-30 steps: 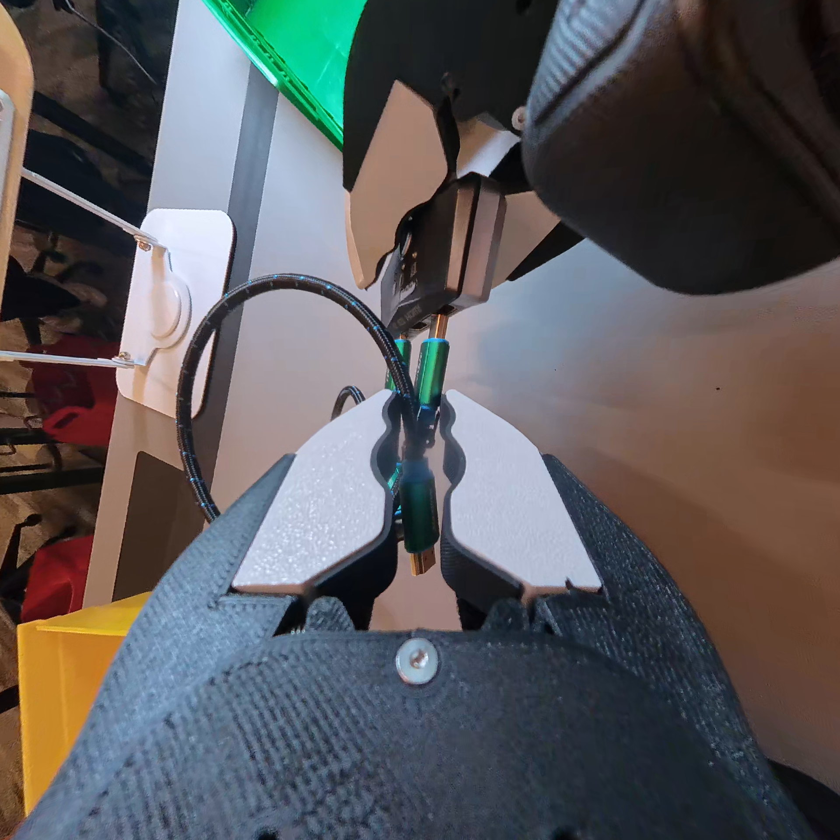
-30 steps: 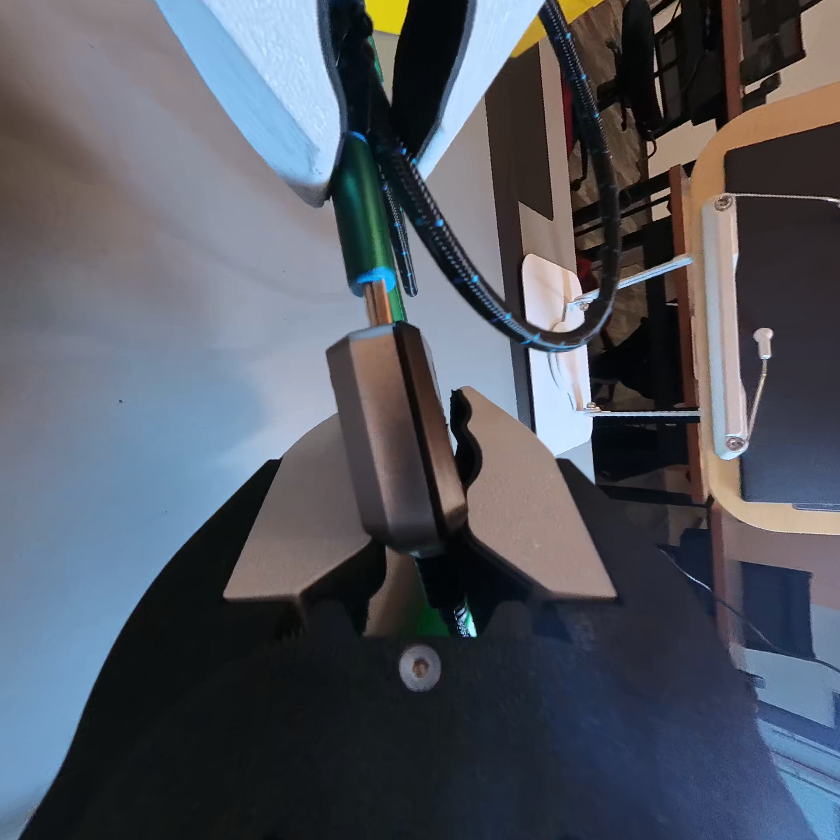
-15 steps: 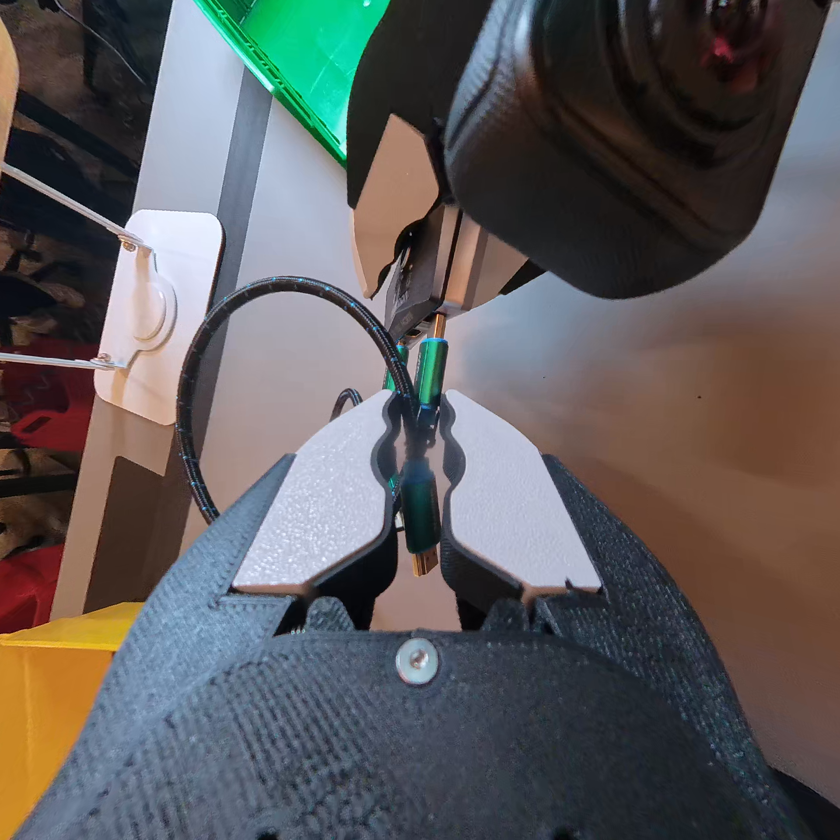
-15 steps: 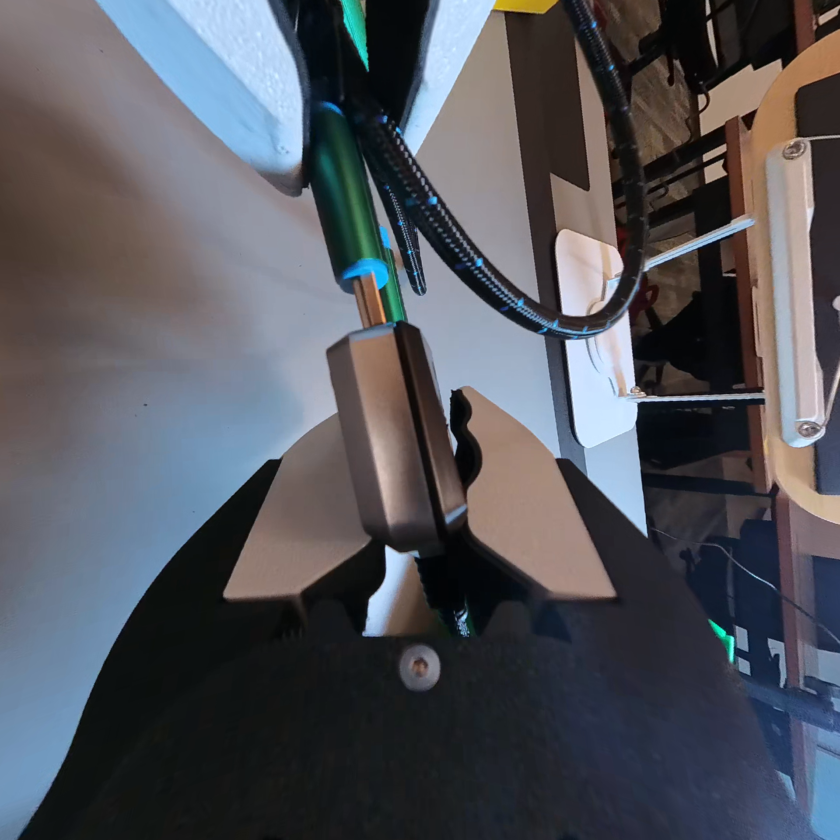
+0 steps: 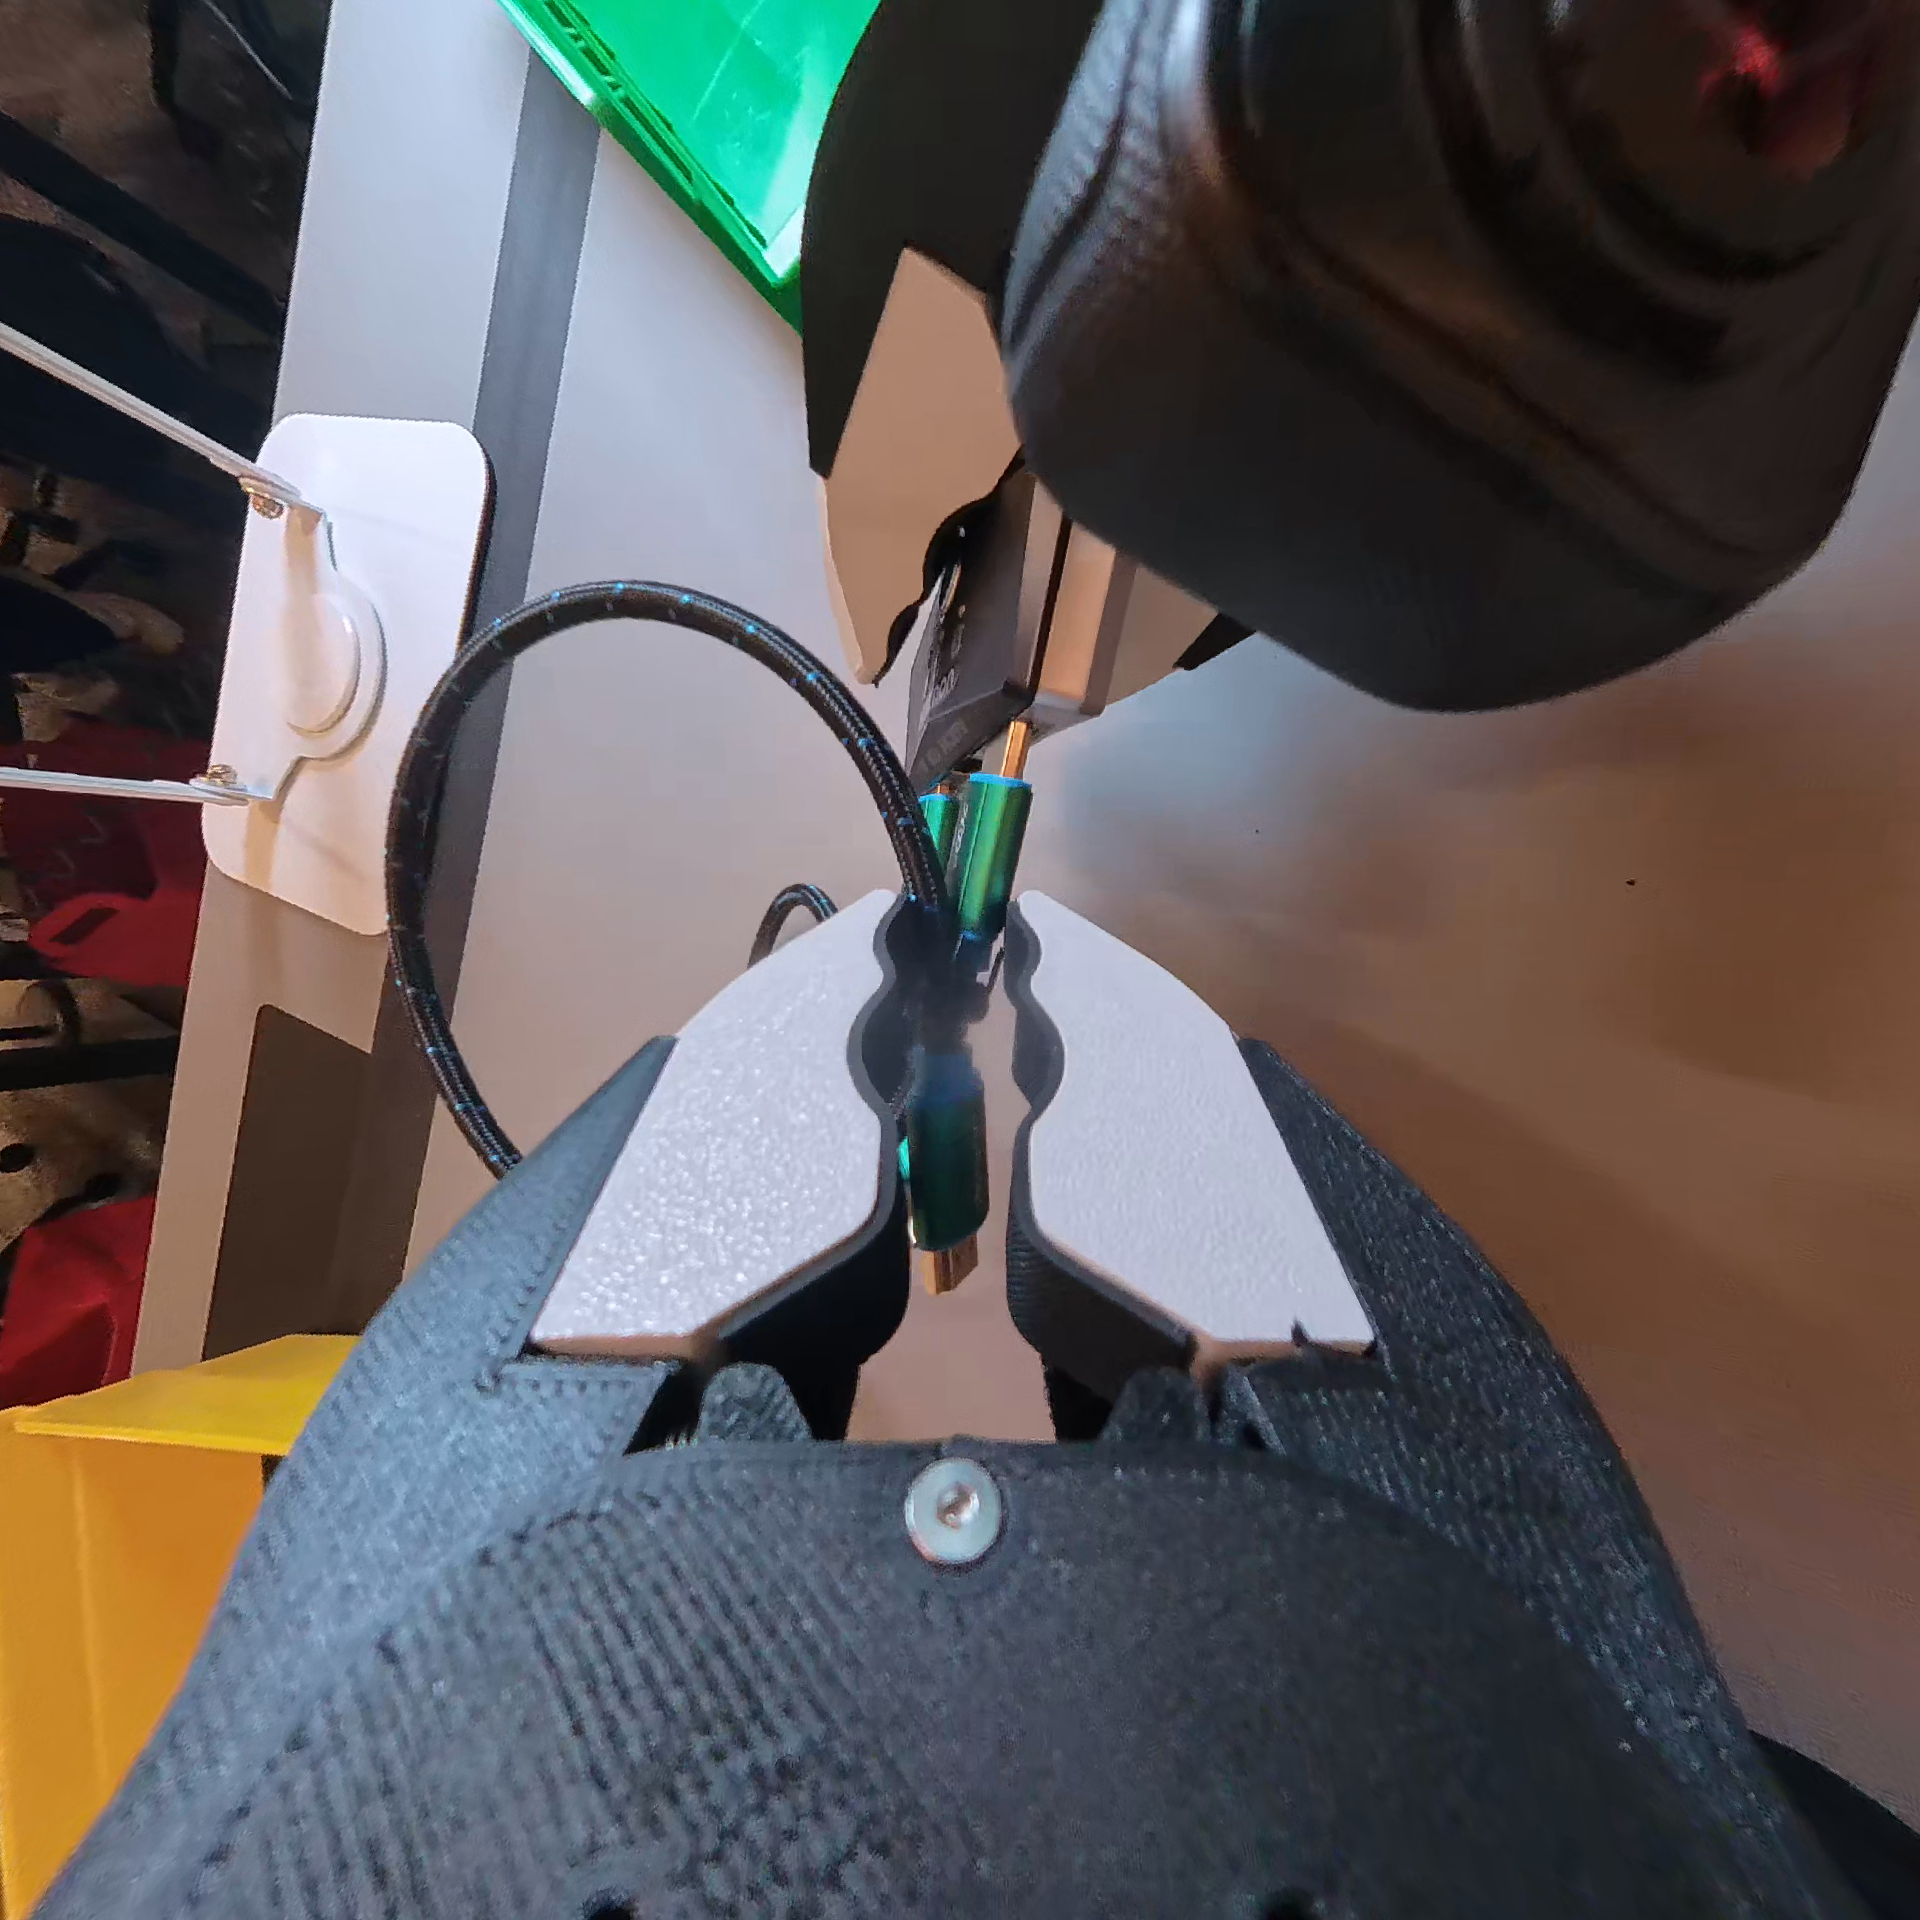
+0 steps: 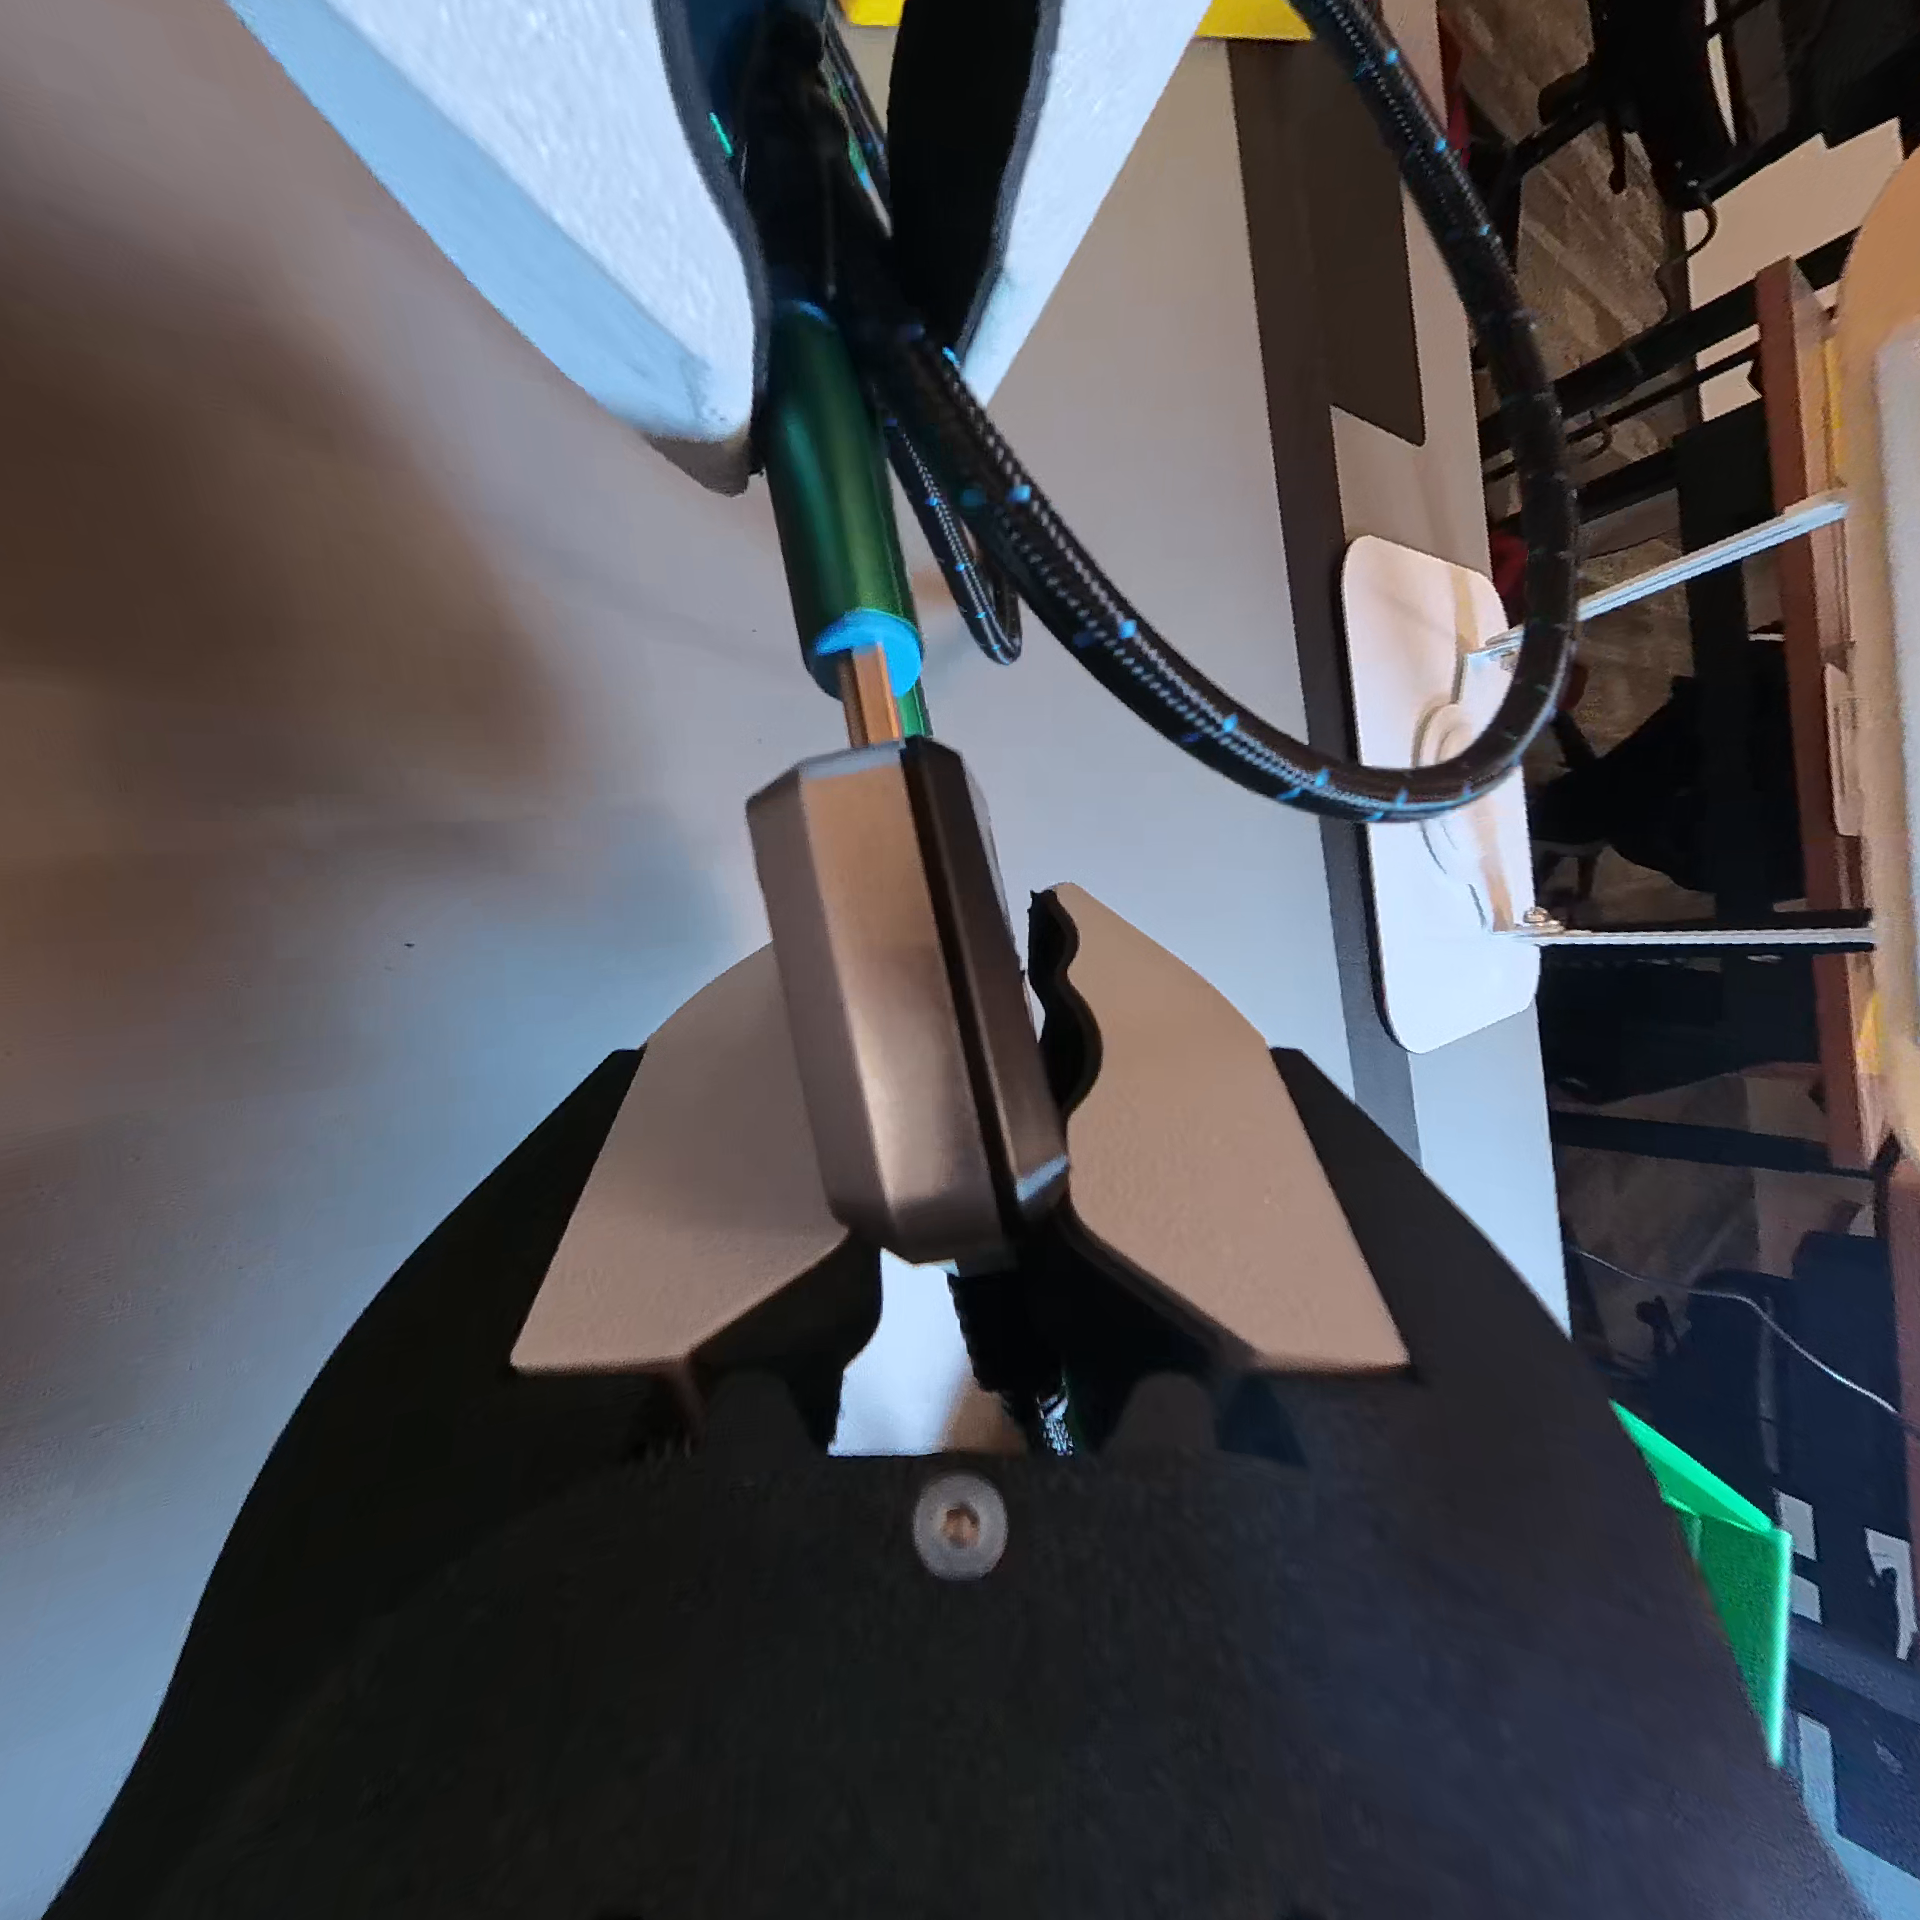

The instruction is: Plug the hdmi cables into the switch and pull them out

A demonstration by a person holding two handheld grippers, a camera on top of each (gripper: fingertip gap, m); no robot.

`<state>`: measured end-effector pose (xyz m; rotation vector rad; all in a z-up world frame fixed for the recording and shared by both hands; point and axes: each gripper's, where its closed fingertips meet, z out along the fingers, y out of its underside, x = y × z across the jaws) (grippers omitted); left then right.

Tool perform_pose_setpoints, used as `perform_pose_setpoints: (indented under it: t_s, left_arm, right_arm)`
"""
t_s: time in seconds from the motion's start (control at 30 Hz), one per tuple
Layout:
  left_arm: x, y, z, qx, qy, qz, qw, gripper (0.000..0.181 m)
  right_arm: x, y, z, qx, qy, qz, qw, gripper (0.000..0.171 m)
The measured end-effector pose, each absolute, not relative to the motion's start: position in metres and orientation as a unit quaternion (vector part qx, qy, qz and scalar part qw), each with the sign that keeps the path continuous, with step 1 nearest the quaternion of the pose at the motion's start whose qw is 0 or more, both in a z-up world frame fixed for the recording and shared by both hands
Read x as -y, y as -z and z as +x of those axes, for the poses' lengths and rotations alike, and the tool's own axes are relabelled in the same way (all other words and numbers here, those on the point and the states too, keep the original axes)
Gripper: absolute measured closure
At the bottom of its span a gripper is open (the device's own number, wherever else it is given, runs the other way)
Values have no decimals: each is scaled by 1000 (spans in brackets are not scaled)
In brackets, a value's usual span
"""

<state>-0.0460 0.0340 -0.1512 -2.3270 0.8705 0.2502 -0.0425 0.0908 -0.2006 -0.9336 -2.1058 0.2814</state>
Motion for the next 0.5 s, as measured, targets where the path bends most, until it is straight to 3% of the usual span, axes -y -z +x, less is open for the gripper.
perform_pose_setpoints:
  t_s: [0.5]
  left_arm:
    - [-35, 165, -43, -325, -84, -896, 292, 166]
  right_arm:
    - [-104, 211, -38, 844, -16, -352, 405, 142]
